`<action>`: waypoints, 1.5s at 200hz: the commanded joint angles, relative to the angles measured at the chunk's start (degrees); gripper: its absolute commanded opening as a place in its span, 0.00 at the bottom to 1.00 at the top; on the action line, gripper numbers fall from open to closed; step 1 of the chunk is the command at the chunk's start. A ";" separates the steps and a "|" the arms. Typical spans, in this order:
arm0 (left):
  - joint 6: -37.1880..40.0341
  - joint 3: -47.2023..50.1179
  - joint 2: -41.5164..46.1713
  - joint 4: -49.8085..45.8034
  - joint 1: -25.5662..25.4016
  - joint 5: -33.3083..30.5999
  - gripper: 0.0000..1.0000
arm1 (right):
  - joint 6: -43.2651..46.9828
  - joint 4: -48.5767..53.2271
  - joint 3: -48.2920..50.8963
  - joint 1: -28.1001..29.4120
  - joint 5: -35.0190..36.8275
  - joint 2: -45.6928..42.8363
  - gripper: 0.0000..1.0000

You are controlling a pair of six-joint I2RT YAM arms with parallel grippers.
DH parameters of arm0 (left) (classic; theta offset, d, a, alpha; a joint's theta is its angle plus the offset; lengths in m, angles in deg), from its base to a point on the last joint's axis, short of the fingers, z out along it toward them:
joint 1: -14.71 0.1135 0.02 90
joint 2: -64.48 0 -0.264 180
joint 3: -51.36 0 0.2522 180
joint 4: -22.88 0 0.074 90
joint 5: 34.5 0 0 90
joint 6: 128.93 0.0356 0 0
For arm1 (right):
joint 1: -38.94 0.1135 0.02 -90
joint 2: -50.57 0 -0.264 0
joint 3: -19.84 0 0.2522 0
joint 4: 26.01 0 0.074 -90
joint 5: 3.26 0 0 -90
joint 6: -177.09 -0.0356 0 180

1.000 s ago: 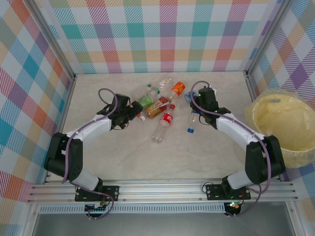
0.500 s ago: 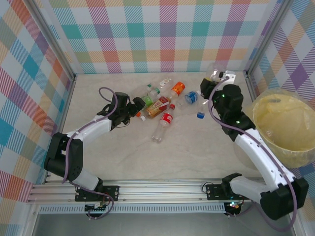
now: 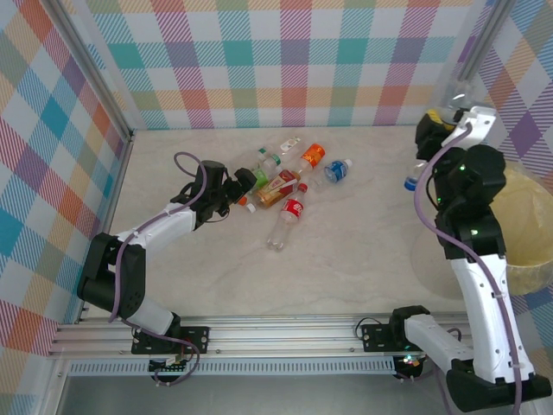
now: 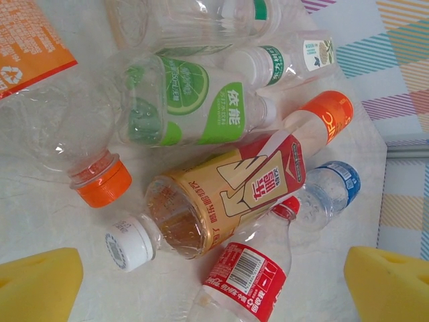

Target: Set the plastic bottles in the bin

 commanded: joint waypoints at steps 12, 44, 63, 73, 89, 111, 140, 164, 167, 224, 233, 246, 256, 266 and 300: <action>-0.22 -1.98 -0.69 0.95 -0.49 1.01 1.00 | 10.08 3.49 -3.65 -5.51 1.91 -1.97 0.38; -0.28 -3.31 -2.19 0.81 -0.61 2.02 1.00 | 13.55 4.89 -3.56 -9.70 6.81 -3.15 0.39; -0.36 -3.90 -2.64 0.98 -0.85 2.36 1.00 | 13.35 5.05 -2.81 -11.00 10.15 -3.67 0.39; -0.35 -4.06 -2.74 1.01 -0.93 2.45 1.00 | 13.86 5.29 -2.43 -11.53 12.84 -3.59 0.39; -0.27 -4.32 -2.74 0.84 -0.96 2.38 1.00 | 14.44 5.93 -1.35 -13.52 15.22 -3.66 0.39; -0.31 -4.73 -2.89 -0.53 -0.98 1.64 1.00 | 14.06 6.47 1.48 -15.37 16.12 -4.99 0.39; -0.43 -5.60 -4.00 -1.38 -0.97 1.80 1.00 | 14.70 6.43 5.80 -15.38 17.02 -6.76 0.42; -0.57 -6.56 -5.26 -1.60 -1.02 2.74 1.00 | 15.26 7.43 7.84 -15.57 21.60 -5.96 0.42; -0.53 -6.69 -5.40 -1.60 -1.02 2.80 1.00 | 15.04 7.55 8.05 -15.62 21.63 -5.99 0.42; -0.10 -8.51 -7.37 -2.60 -1.01 3.59 1.00 | 12.95 7.40 14.63 -18.53 18.89 -9.34 0.43; -0.17 -8.76 -7.78 -2.48 -1.02 3.80 1.00 | 12.27 8.13 14.84 -18.64 18.11 -9.47 0.43; -0.32 -9.04 -8.29 -2.29 -1.02 4.13 1.00 | 11.14 9.37 14.80 -18.65 17.64 -9.25 0.45; -0.46 -9.11 -8.54 -2.03 -1.11 4.30 1.00 | 9.91 10.28 14.82 -18.67 17.09 -9.12 0.51; -0.59 -9.09 -8.71 -1.95 -1.11 4.40 1.00 | 9.50 11.01 14.70 -18.62 16.50 -9.03 0.58; -0.70 -8.89 -8.57 -2.02 -1.19 4.07 1.00 | 5.03 13.59 13.69 -18.64 14.92 -8.26 0.74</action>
